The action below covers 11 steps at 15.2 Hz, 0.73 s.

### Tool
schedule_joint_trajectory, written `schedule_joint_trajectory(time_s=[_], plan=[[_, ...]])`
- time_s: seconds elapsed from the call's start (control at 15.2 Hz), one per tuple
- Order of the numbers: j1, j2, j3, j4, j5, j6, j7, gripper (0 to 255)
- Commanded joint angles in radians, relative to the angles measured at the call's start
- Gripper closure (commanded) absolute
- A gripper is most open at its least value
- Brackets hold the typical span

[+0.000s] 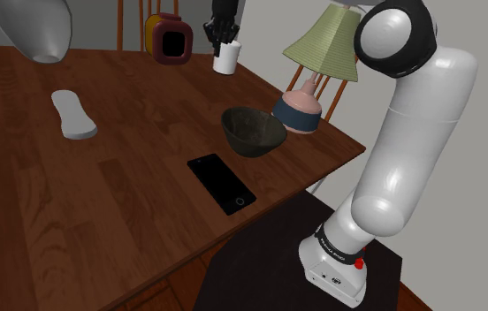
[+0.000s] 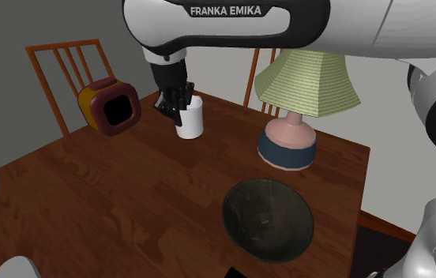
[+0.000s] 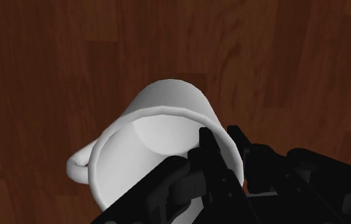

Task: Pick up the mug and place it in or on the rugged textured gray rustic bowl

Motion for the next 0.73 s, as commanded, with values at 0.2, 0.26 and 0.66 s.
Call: schedule_joint_trajectory(time_s=[0.2,0.26,0.66], plan=[[0.0,0.025,0.0,0.106,0.001,-0.081,-0.005,255],[0.0,0.031,0.0,0.129,0.001,-0.097,-0.006,255],[-0.001,0.077,-0.001,0.274,0.002,-0.197,-0.013,255]])
